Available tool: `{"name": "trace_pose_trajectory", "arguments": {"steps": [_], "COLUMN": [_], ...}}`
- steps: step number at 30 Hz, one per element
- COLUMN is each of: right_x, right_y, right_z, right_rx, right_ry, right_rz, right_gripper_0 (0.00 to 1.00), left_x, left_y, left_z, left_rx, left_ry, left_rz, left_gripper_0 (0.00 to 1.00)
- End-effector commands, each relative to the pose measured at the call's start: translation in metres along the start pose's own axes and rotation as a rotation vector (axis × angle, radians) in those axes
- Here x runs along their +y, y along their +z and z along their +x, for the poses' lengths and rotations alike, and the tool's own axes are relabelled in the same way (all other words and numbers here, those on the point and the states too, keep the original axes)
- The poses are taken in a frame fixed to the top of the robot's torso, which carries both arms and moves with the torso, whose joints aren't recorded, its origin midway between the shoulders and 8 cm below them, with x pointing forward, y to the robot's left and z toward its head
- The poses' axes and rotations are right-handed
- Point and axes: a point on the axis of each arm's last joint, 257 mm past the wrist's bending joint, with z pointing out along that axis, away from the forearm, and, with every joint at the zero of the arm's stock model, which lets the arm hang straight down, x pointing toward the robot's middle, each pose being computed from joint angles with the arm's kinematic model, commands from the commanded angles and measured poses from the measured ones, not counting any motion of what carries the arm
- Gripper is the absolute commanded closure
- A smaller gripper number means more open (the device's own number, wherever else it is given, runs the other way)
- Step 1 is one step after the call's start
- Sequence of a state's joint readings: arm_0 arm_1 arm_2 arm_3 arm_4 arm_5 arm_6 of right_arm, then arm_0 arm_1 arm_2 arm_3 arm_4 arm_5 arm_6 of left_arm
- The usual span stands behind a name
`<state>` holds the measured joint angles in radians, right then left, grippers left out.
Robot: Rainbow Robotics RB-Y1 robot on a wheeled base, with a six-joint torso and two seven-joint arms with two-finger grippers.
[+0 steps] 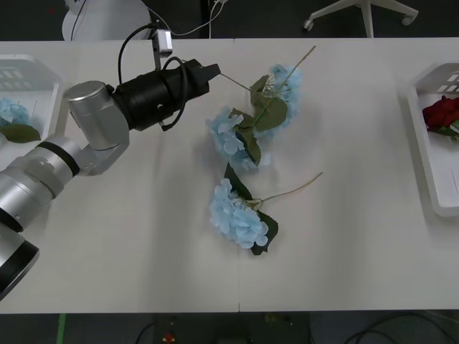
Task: Put the red flowers into the right box and the blue flowers into the left box
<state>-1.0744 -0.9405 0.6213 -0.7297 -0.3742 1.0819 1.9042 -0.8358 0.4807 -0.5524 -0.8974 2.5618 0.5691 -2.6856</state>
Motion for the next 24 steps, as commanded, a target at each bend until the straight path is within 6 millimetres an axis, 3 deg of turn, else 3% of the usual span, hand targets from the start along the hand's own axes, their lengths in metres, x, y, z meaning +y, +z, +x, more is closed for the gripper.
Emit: {"name": "trace_pose_trajectory", "arguments": {"steps": [1,5,12,14,17,18,20,24], "right_x": [0.004,0.023,0.043,0.048,0.05,0.05,0.05,0.047], "right_y": [0.006,0.021,0.031,0.033,0.032,0.032,0.032,0.033], "right_z": [-0.009,-0.001,0.0,-0.001,-0.003,-0.003,-0.004,0.0], "right_rx": [0.002,0.02,0.02,0.021,0.018,0.016,0.014,0.013], "right_ry": [0.039,0.046,0.055,0.059,0.057,0.057,0.059,0.073], "right_rz": [0.019,0.007,0.002,-0.003,0.0,0.0,-0.001,-0.012], "right_gripper_0": [1.0,1.0,1.0,1.0,1.0,0.91,0.6,0.29], "left_x": [-0.007,0.008,0.024,0.03,0.042,0.046,0.056,0.071], "left_y": [-0.034,-0.065,-0.098,-0.119,-0.15,-0.162,-0.193,-0.25], "left_z": [-0.072,-0.1,-0.141,-0.16,-0.174,-0.178,-0.183,-0.185], "left_rx": [-0.001,0.02,0.036,0.057,0.112,0.131,0.196,0.319], "left_ry": [0.174,0.282,0.454,0.533,0.623,0.645,0.698,0.753], "left_rz": [0.025,-0.009,-0.088,-0.12,-0.163,-0.178,-0.212,-0.263], "left_gripper_0": [1.0,1.0,1.0,1.0,1.0,1.0,1.0,1.0]}}
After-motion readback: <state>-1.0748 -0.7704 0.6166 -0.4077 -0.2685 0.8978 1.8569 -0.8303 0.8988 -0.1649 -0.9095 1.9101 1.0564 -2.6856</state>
